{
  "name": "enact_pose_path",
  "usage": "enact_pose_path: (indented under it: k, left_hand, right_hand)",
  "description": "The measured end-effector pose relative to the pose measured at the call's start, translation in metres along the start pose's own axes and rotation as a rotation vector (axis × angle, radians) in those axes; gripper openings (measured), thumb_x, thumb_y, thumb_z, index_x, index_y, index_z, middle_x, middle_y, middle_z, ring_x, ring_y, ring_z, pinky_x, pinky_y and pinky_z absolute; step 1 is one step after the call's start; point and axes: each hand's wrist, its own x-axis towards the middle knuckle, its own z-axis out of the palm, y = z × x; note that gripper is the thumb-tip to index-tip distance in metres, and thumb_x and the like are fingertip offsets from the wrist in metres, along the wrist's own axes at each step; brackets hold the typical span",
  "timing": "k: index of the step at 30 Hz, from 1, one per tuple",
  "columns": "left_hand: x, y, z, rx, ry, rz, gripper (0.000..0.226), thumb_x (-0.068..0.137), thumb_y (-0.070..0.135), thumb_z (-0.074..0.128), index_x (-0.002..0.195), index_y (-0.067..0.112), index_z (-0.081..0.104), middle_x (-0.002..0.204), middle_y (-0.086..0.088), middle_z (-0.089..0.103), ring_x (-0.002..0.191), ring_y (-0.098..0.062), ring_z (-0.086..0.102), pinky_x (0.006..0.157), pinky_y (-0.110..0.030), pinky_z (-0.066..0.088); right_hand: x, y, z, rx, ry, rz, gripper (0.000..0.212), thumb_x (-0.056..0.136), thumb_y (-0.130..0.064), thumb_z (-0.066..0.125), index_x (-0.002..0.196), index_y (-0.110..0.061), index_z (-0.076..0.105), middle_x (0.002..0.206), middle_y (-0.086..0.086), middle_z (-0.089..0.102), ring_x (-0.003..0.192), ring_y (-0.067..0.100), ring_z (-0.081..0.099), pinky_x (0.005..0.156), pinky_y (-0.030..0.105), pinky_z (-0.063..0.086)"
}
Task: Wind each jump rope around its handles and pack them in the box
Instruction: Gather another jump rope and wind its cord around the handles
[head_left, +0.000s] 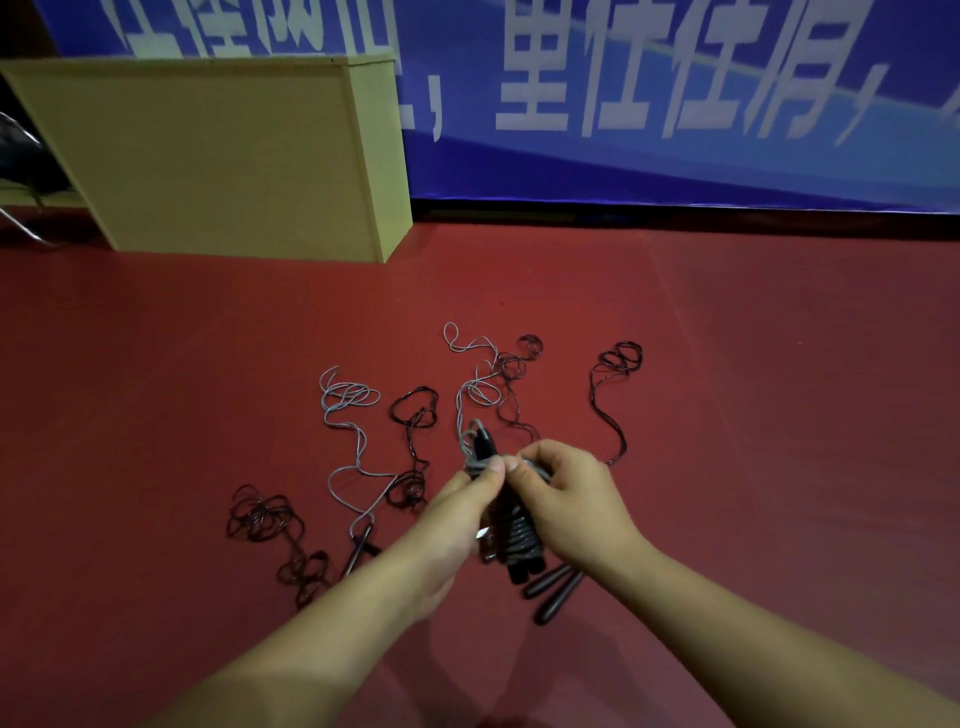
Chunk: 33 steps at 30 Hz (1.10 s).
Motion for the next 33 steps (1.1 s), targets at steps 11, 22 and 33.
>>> enact_pose_path:
  k: [11, 22, 33]
  left_hand:
    - [0.002, -0.004, -0.020, 0.061, 0.109, 0.034, 0.091, 0.056, 0.090, 0.057, 0.115, 0.022, 0.067, 0.112, -0.001, 0.072, 0.105, -0.017, 0.068, 0.101, -0.043, 0.048]
    - [-0.003, 0.031, -0.012, 0.159, 0.146, 0.009, 0.055, 0.077, 0.073, 0.057, 0.071, 0.019, 0.060, 0.060, -0.002, 0.060, 0.053, -0.020, 0.055, 0.059, -0.029, 0.046]
    - [-0.024, 0.024, -0.005, -0.142, -0.349, -0.281, 0.054, 0.081, 0.071, 0.051, 0.077, 0.017, 0.056, 0.054, -0.004, 0.047, 0.044, -0.022, 0.047, 0.053, -0.031, 0.044]
  right_hand:
    - [-0.007, -0.014, -0.016, 0.153, -0.503, 0.005, 0.025, 0.094, -0.036, 0.051, 0.101, -0.020, 0.069, 0.096, 0.026, 0.068, 0.084, 0.044, 0.068, 0.077, 0.055, 0.057]
    - [0.016, -0.042, -0.041, 0.302, -0.409, 0.244, 0.034, 0.094, -0.037, 0.059, 0.067, -0.017, 0.055, 0.046, 0.000, 0.046, 0.037, 0.012, 0.036, 0.042, 0.021, 0.031]
    - [-0.005, -0.038, -0.033, 0.865, -0.192, 0.399, 0.014, 0.087, 0.003, 0.053, 0.093, -0.005, 0.063, 0.061, 0.006, 0.054, 0.049, 0.016, 0.050, 0.060, 0.033, 0.045]
